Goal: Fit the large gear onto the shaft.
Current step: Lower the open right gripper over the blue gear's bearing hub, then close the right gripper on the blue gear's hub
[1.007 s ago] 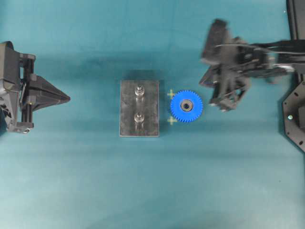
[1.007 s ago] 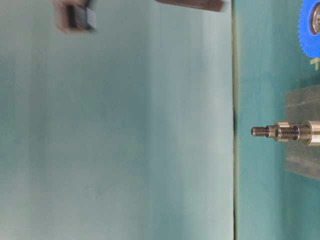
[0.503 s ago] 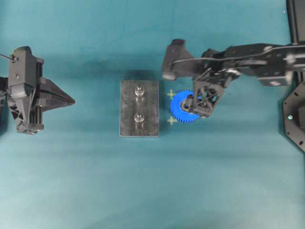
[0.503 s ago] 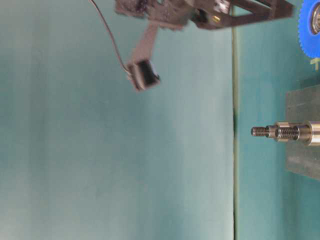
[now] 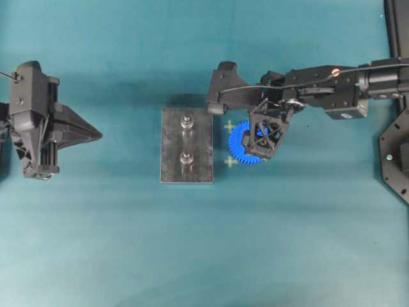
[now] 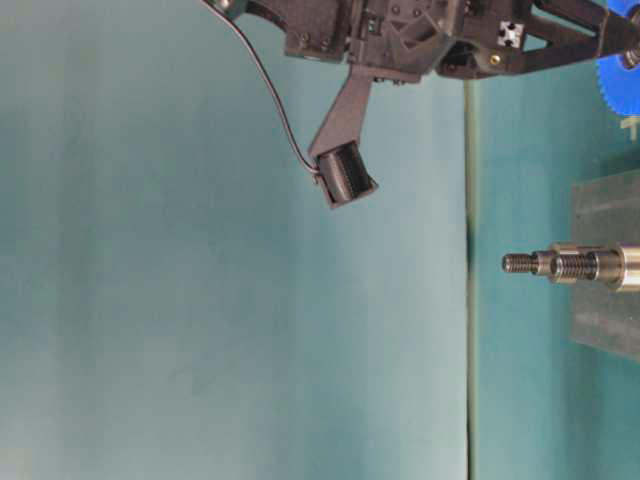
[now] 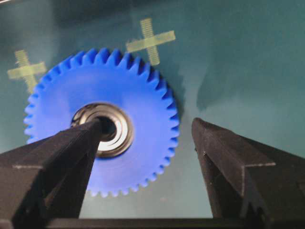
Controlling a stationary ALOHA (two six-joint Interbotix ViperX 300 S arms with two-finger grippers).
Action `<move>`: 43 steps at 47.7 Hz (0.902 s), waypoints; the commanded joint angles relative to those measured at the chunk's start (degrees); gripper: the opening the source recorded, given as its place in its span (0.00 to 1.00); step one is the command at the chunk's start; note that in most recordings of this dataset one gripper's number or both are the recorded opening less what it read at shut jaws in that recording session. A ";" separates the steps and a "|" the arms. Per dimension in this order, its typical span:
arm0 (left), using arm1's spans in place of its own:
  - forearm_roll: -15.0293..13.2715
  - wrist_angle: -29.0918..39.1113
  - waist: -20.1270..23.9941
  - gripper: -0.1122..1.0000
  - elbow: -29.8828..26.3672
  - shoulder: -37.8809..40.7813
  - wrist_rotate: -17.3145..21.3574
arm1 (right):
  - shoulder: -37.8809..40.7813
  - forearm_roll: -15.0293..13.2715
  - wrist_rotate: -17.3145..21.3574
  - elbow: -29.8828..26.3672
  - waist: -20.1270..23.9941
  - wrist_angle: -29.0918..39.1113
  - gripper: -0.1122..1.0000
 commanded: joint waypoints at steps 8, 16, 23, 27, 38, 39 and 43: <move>0.18 -1.41 0.18 0.10 -0.26 0.00 0.09 | 0.26 -0.53 -0.26 -1.14 -0.18 -0.26 0.83; 0.18 -1.49 0.18 0.10 0.00 0.00 0.09 | 1.05 -0.62 -0.35 -1.14 -0.18 -0.09 0.83; 0.18 -1.49 0.18 0.10 0.00 0.00 0.00 | 1.05 -0.62 -0.18 -1.32 0.26 0.35 0.83; 0.18 -1.41 0.18 0.10 0.00 0.00 0.00 | 0.88 -0.53 0.00 -1.32 0.79 0.88 0.83; 0.18 -1.49 0.18 0.10 0.00 0.00 0.00 | 0.70 -0.53 0.00 -1.32 1.14 2.11 0.83; 0.18 -1.49 0.18 0.10 0.00 0.00 0.00 | 0.70 -0.53 0.00 -1.32 1.14 2.11 0.83; 0.18 -1.76 0.18 0.10 0.00 0.00 0.00 | 0.70 -0.53 0.09 -1.14 1.14 2.20 0.83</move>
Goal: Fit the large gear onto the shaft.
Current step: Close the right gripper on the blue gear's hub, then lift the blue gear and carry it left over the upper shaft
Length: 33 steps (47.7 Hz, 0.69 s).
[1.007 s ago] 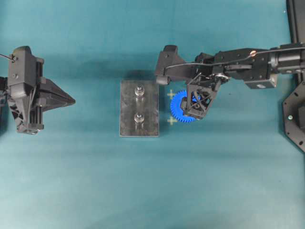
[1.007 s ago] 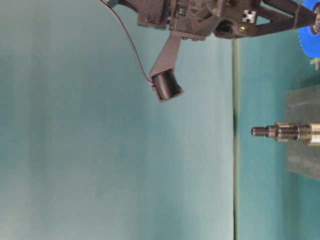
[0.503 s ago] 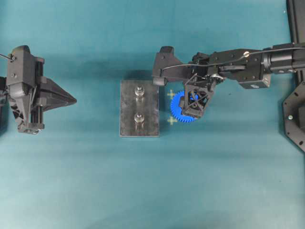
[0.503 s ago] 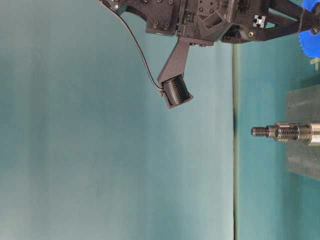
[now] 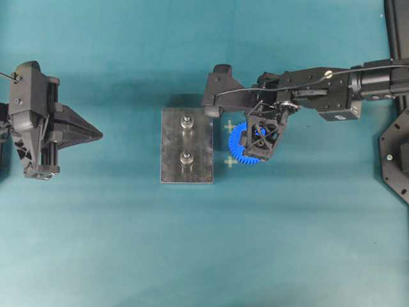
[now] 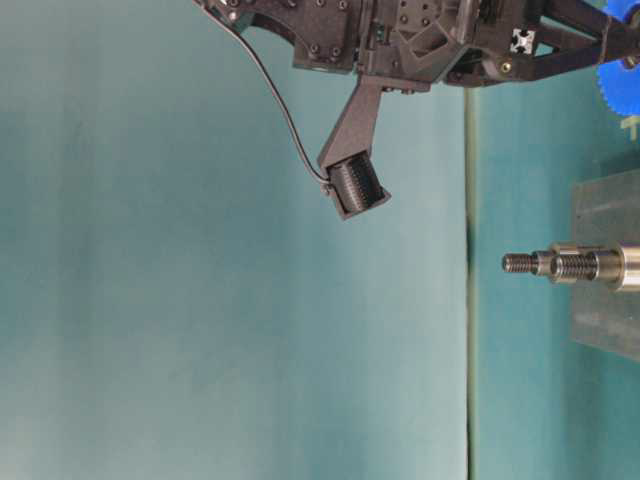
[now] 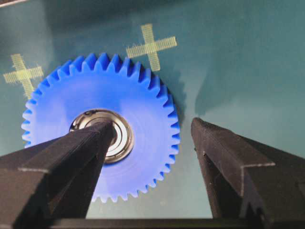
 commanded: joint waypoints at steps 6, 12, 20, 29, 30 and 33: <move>0.18 -1.05 0.09 0.10 -0.70 -0.09 -0.18 | -0.70 -0.09 0.09 -0.26 0.26 0.44 0.83; 0.18 -1.14 0.09 0.10 -0.70 -0.09 -0.26 | -0.70 0.00 0.09 -0.09 0.53 0.53 0.83; 0.18 -1.14 0.09 0.10 -0.62 -0.09 -0.26 | -0.18 0.00 0.18 0.35 0.44 -0.18 0.83; 0.18 -1.14 0.09 0.10 -0.62 -0.09 -0.35 | 1.32 -0.09 0.09 -0.18 -0.09 -0.97 0.83; 0.18 -1.14 0.09 0.10 -0.62 -0.09 -0.35 | 1.41 -0.09 0.09 -0.26 -0.18 -0.97 0.83; 0.18 -1.14 0.09 0.10 -0.62 -0.09 -0.35 | 1.67 -0.18 0.00 -0.53 -0.53 -0.97 0.82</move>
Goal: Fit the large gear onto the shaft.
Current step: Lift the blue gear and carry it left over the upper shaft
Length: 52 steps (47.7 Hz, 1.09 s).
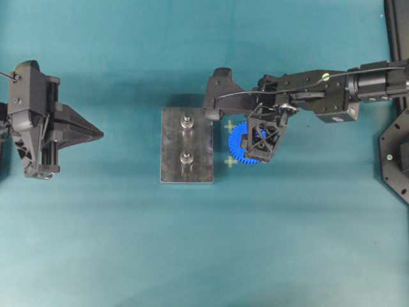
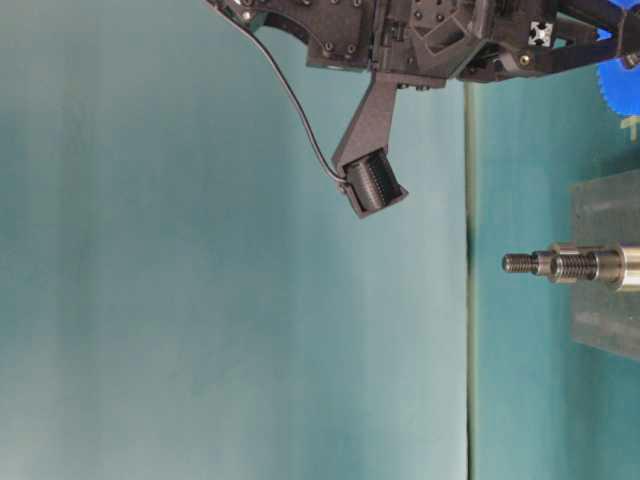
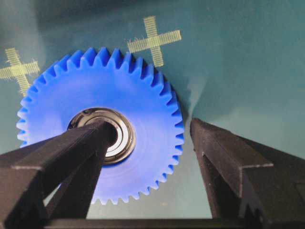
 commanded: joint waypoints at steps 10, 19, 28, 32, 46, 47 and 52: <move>0.18 -0.53 0.09 0.10 -0.62 -0.09 -0.09 | 0.26 -0.09 0.09 -0.88 -0.53 1.14 0.65; 0.18 -0.53 0.09 0.10 -0.53 -0.09 -0.18 | -0.35 0.00 0.70 -1.41 -0.53 2.55 0.54; 0.18 -1.41 0.09 0.10 -0.53 0.00 -0.18 | -2.46 -0.09 3.16 -4.83 -0.62 4.57 0.54; 0.18 -1.58 0.09 0.10 -0.62 -0.09 -0.18 | -3.08 -0.09 3.25 -7.21 -0.70 7.29 0.54; 0.18 -2.02 0.09 0.10 -0.53 -0.09 -0.18 | -1.14 -0.09 2.64 -18.19 -0.62 17.49 0.54; 0.18 -2.02 0.09 0.10 -0.53 -0.09 -0.18 | -1.05 -0.09 2.64 -18.90 -0.70 17.93 0.54; 0.18 -2.02 0.09 0.10 -0.35 -0.26 -0.26 | -0.26 -0.09 2.72 -22.85 -0.70 20.21 0.54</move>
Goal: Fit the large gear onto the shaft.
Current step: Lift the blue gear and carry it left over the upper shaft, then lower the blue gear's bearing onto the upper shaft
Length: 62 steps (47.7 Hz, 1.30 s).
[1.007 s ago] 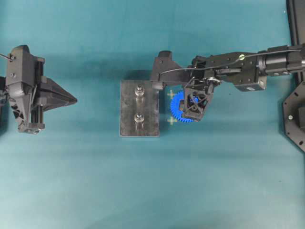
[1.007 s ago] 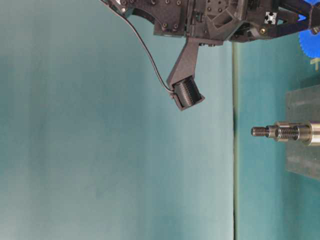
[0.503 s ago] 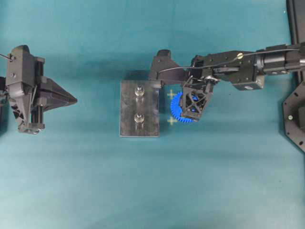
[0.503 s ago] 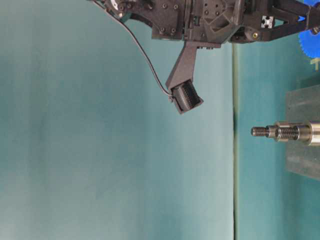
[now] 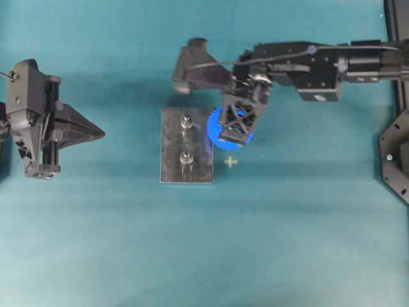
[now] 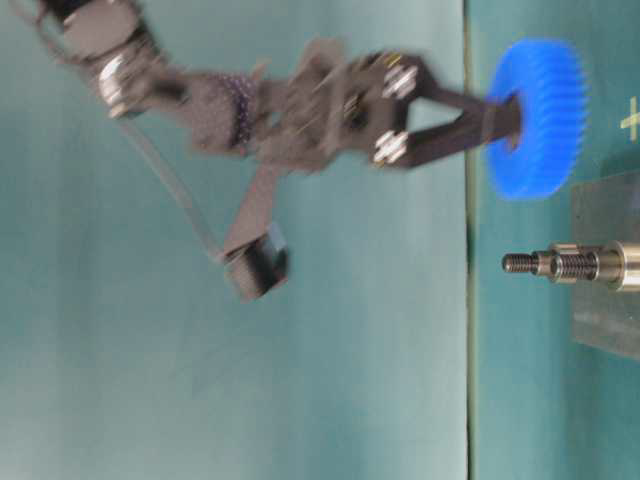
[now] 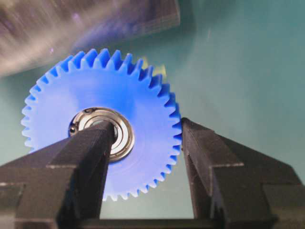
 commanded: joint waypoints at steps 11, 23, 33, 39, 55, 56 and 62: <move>0.18 -0.53 0.09 0.10 -0.26 -0.44 -0.09 | 2.99 0.09 -0.18 -12.57 0.00 4.39 0.54; 0.18 -0.53 0.09 0.10 0.70 -2.46 -0.26 | 7.65 0.44 -0.88 -18.28 0.00 7.03 0.54; 0.18 0.35 0.09 0.10 1.85 -5.98 -0.26 | 9.58 0.18 -0.88 -19.51 -0.62 6.86 0.54; 0.18 3.08 0.09 0.10 1.49 -6.94 -0.35 | 10.02 0.09 -0.88 -19.69 -0.70 6.77 0.54; 0.18 3.52 0.09 0.10 1.49 -7.12 -0.35 | 10.46 0.26 -0.79 -19.95 -0.62 6.15 0.54; 0.18 3.52 0.09 0.10 1.49 -7.12 -0.35 | 10.46 0.26 -0.79 -19.95 -0.62 6.15 0.54; 0.18 3.43 0.09 0.10 1.41 -6.86 -0.35 | 10.55 0.26 -0.79 -19.95 -0.62 5.45 0.54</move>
